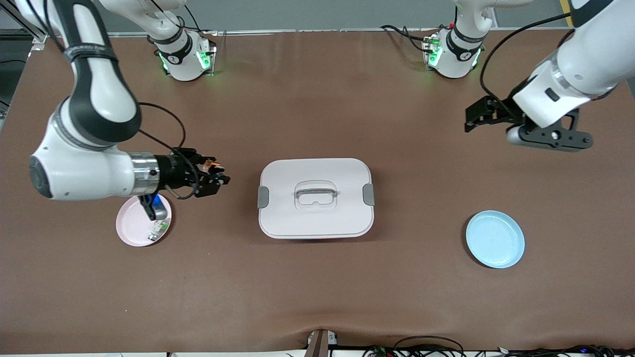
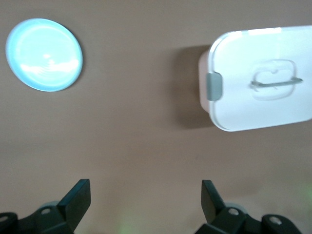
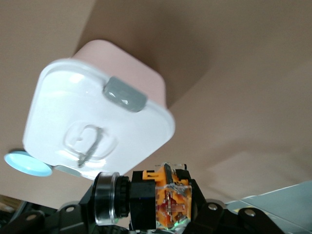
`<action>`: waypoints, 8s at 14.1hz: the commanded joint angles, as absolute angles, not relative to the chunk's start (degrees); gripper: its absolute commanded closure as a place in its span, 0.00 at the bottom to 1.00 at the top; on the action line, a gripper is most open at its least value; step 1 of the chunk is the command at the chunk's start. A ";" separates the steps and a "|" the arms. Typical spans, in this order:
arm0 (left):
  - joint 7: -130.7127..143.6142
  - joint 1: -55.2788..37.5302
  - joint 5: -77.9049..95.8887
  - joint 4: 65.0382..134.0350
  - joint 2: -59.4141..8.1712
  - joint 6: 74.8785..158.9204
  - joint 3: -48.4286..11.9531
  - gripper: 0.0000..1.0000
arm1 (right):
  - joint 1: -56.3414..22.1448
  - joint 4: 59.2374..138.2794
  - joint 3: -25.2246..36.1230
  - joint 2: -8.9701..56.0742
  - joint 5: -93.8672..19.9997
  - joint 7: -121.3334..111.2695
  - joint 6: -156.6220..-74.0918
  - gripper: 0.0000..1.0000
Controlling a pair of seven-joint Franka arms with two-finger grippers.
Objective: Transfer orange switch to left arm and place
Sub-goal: 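Carry the switch over the white box while the left gripper approaches, then grasp the switch with the left gripper beside the right gripper, then open the right gripper and withdraw while the left gripper holds the switch, then carry the switch with the left gripper over the light-blue plate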
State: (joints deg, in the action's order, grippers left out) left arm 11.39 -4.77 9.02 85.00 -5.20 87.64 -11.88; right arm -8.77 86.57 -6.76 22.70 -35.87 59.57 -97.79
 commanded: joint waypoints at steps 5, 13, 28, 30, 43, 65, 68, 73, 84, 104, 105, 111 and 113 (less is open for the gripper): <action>13.71 -10.97 15.47 84.81 -6.85 90.60 -11.86 0.00 | -19.85 86.13 -6.24 22.50 -41.64 78.38 -112.48 0.87; 15.02 -14.14 25.74 86.57 -8.87 103.25 -11.95 0.00 | -26.97 86.22 -6.15 24.25 -51.77 87.00 -126.72 0.87; 19.24 -18.28 28.04 86.66 -15.73 115.57 -11.95 0.00 | -30.76 84.11 -6.24 26.54 -56.43 90.26 -131.31 0.89; 19.95 -18.98 28.04 86.66 -16.26 116.36 -11.95 0.04 | -30.85 84.11 -6.24 26.54 -56.43 90.26 -131.31 0.89; 22.76 -21.71 30.15 86.57 -19.07 119.44 -12.04 0.10 | -31.11 83.76 -6.15 26.54 -56.43 90.26 -131.31 0.89; 23.82 -23.38 29.71 86.57 -20.57 122.08 -12.04 1.00 | -31.03 83.85 -6.15 26.63 -56.08 89.65 -131.31 0.89; 23.73 -23.20 29.53 86.57 -20.57 122.08 -12.04 1.00 | -31.03 83.85 -6.15 26.63 -56.07 89.65 -131.22 0.88; 23.91 -22.50 28.22 86.57 -20.13 121.29 -11.69 1.00 | -31.03 83.76 -6.15 26.63 -56.34 90.17 -131.31 0.57; 23.82 -20.57 19.25 86.57 -19.69 114.80 -11.25 1.00 | -29.27 82.88 -5.89 25.06 -55.99 90.09 -129.82 0.00; 3.62 -3.43 -1.31 93.06 -17.84 105.46 -11.43 1.00 | -5.98 95.08 -5.54 0.28 -19.27 34.66 -87.10 0.00; 2.65 -2.91 -2.80 94.47 -17.84 106.69 -11.43 1.00 | -4.76 96.40 -5.54 -0.61 -18.29 31.15 -87.10 0.00; -1.48 0.87 -12.56 99.67 -20.56 114.77 -11.51 1.00 | 0.87 101.25 -5.54 -4.65 -7.14 14.79 -87.80 0.00; -5.86 1.84 -12.66 100.19 -22.14 117.50 -11.34 1.00 | 2.36 102.56 -5.54 -6.15 -5.10 11.27 -88.76 0.00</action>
